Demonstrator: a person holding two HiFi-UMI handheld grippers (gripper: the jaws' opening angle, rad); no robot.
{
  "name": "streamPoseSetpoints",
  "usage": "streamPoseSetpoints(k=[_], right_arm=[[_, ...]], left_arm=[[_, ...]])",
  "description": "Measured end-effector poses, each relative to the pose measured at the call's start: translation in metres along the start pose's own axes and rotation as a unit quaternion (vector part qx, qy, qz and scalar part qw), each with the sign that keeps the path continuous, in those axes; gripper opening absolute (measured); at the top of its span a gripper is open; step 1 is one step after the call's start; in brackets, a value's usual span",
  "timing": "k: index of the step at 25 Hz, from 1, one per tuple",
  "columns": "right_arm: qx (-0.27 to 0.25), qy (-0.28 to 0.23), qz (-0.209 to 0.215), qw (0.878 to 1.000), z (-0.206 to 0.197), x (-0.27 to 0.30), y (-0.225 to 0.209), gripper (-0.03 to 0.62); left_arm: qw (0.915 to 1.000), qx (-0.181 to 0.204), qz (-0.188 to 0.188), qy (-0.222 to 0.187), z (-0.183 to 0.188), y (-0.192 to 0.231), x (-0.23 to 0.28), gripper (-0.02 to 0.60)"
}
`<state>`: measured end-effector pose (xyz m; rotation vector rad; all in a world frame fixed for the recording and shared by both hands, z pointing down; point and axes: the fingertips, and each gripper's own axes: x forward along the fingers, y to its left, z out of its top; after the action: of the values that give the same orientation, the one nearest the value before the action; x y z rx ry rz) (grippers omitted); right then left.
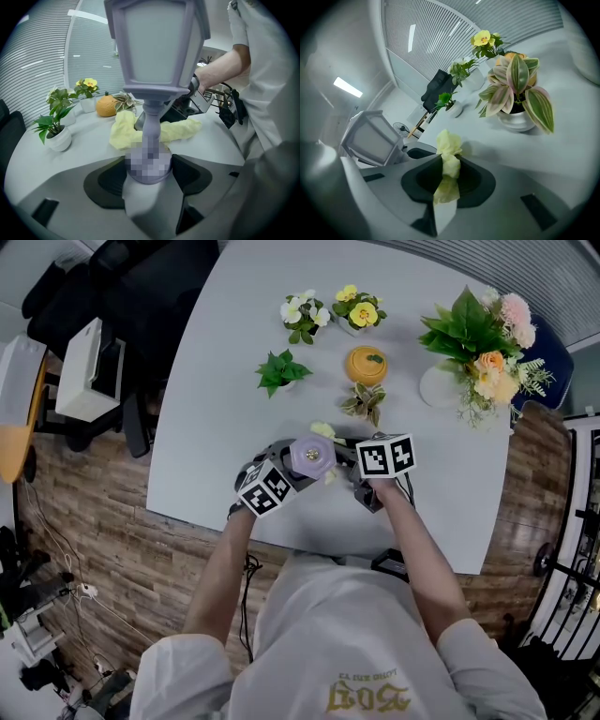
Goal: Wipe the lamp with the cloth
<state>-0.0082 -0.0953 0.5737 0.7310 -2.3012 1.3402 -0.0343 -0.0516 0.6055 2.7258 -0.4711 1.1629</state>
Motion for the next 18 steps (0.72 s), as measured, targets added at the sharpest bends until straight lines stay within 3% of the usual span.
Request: streamPoseSetpoints(k=[18], right_arm=[[0.006, 0.03, 0.013, 0.999, -0.018, -0.011, 0.003, 0.072]], left_arm=[[1.0, -0.002, -0.001, 0.002, 0.0, -0.001, 0.0, 0.305]])
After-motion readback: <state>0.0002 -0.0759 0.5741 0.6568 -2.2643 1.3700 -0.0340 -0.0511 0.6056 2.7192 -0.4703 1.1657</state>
